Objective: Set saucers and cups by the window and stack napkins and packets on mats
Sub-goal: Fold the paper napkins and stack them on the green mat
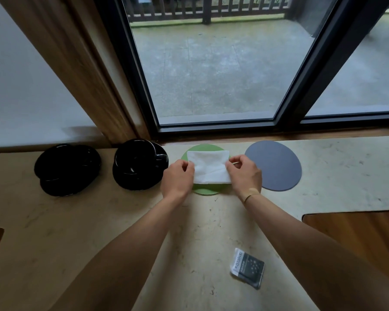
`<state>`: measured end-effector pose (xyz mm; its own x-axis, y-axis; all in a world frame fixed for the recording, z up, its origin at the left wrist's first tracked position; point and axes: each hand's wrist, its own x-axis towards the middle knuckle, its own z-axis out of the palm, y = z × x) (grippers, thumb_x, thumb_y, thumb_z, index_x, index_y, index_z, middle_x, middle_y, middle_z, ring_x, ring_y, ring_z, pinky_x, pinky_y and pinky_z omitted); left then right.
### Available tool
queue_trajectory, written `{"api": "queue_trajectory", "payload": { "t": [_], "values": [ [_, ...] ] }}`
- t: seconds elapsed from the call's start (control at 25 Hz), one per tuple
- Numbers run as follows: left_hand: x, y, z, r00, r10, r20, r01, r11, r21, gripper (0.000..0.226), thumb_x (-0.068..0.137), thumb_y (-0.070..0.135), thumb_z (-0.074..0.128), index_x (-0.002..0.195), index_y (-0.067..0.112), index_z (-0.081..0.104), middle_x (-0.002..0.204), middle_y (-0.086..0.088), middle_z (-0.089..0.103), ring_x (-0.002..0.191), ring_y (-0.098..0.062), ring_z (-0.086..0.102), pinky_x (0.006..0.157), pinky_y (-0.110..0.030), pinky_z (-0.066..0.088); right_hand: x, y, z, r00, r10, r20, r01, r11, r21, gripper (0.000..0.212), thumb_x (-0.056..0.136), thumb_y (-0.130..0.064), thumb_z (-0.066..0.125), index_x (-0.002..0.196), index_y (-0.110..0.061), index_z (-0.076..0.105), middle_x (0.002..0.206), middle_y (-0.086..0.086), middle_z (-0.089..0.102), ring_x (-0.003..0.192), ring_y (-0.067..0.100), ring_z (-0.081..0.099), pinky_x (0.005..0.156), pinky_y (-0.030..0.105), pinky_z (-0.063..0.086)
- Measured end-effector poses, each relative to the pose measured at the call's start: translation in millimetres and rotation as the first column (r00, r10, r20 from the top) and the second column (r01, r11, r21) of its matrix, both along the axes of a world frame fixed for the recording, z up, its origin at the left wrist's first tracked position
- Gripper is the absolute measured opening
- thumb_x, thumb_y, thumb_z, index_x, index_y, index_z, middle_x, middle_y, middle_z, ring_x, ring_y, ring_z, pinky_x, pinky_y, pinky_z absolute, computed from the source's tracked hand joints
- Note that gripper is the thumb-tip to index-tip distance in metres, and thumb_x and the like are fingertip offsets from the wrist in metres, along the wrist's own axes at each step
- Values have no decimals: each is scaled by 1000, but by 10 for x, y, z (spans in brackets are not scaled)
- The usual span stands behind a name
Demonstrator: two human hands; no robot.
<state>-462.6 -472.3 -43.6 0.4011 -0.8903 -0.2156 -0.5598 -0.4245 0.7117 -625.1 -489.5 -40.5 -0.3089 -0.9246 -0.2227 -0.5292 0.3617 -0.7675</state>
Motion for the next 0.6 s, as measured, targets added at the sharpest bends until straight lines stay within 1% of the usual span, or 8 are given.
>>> {"api": "queue_trajectory", "payload": {
  "t": [0.08,0.24,0.48,0.6],
  "values": [
    [3,-40,-14,999,15,41,-16,1000,9,26,91,42,50,87,23,67,84,6,66,79,-17,61,64,-28,45,44,-34,-16,999,11,-42,-11,1000,0,12,92,-34,56,95,-26,65,89,-5,66,87,20,59,70,28,45],
    [19,-59,-46,995,47,86,-49,998,27,24,90,42,51,89,24,66,84,7,64,80,-17,59,64,-28,41,68,-72,-68,991,37,-130,-38,999,-5,14,94,-36,55,97,-26,64,93,-3,67,85,20,57,71,28,46],
    [-44,-49,-80,989,94,113,-95,996,3,23,91,38,51,94,23,67,90,6,66,80,-16,58,63,-28,40,119,-84,-150,986,29,-166,-33,999,-20,15,93,-36,56,101,-26,64,99,-1,69,85,19,56,74,31,50],
    [-33,-61,-108,988,109,113,-109,994,-1,20,90,39,53,92,24,66,92,5,66,83,-18,59,65,-29,43,100,-111,-167,983,22,-185,-25,1000,-14,15,94,-37,56,102,-27,64,100,-1,70,84,19,56,72,30,49]
  ]
}}
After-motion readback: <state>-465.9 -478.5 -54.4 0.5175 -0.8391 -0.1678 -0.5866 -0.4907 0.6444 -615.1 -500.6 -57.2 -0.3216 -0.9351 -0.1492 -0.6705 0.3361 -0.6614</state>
